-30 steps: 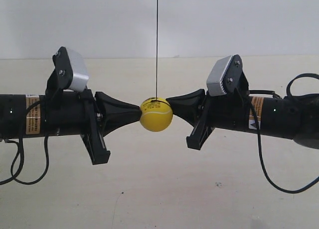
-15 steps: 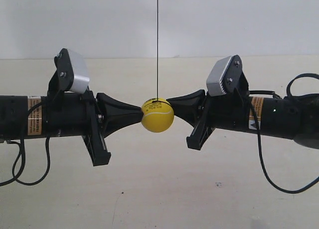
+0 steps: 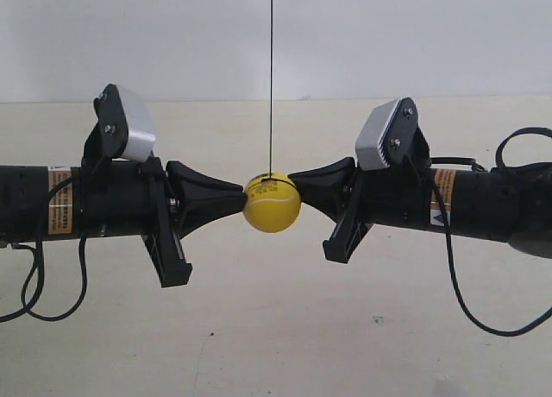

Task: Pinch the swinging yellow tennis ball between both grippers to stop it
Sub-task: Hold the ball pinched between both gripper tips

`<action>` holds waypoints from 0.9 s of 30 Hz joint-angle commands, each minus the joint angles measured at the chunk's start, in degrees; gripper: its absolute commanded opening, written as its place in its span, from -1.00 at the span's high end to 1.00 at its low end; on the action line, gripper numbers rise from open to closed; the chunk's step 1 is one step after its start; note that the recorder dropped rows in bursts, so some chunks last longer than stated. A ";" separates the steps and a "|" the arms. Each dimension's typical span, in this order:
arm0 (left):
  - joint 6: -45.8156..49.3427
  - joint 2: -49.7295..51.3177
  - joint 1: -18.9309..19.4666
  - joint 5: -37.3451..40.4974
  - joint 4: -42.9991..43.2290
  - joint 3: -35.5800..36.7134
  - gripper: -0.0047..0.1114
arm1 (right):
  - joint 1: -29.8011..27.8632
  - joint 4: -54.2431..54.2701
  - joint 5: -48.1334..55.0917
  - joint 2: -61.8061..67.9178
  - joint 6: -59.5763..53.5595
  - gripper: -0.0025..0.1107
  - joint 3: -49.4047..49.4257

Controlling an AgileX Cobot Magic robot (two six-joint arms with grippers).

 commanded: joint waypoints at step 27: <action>0.38 0.16 -0.35 0.25 -0.70 -0.20 0.84 | -5.75 -8.09 -4.92 -0.96 3.52 0.96 -0.08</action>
